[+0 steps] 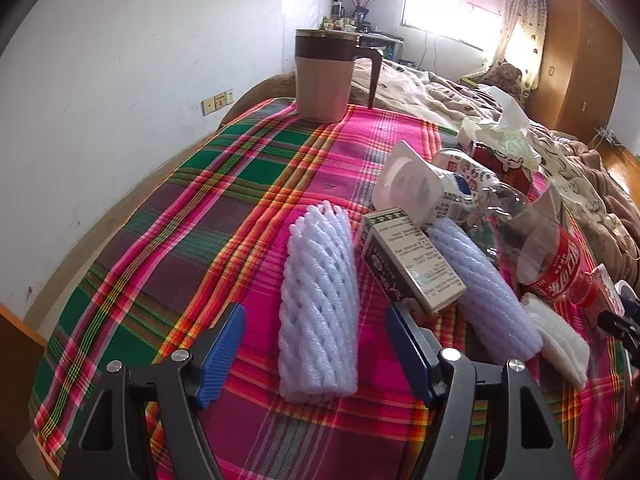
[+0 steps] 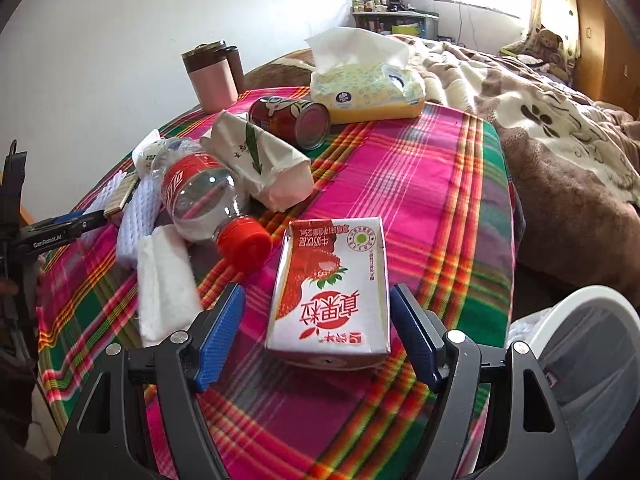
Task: Collect trash
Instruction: 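Grasp the red strawberry milk carton with the right tool while the left grasps the white foam mesh sleeve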
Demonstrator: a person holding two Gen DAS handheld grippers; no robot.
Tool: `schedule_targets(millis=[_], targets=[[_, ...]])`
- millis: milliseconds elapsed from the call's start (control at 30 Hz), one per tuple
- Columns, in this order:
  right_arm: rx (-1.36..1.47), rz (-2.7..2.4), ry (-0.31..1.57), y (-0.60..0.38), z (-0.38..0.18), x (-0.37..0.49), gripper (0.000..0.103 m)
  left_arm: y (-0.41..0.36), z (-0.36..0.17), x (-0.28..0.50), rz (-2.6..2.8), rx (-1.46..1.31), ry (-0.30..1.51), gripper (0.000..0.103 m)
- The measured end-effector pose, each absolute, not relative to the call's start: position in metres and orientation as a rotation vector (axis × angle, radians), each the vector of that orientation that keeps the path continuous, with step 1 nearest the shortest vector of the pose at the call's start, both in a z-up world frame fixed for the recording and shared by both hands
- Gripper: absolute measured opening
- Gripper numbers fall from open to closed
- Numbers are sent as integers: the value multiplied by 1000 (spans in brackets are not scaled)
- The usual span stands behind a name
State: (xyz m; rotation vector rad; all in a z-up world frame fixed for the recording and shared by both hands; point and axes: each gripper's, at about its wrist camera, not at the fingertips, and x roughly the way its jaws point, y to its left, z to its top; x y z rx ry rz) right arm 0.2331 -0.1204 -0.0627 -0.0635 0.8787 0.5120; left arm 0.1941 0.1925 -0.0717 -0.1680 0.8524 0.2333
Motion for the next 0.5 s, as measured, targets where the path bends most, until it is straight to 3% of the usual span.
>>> schedule_targets(millis=[433,500], targets=[[-85,363,889,-116,-68,237,75,200,-81,214,224,-187,891,72],[-89,354,891,-117,-69,237,75,199,-80,215,212,-188,886,67]])
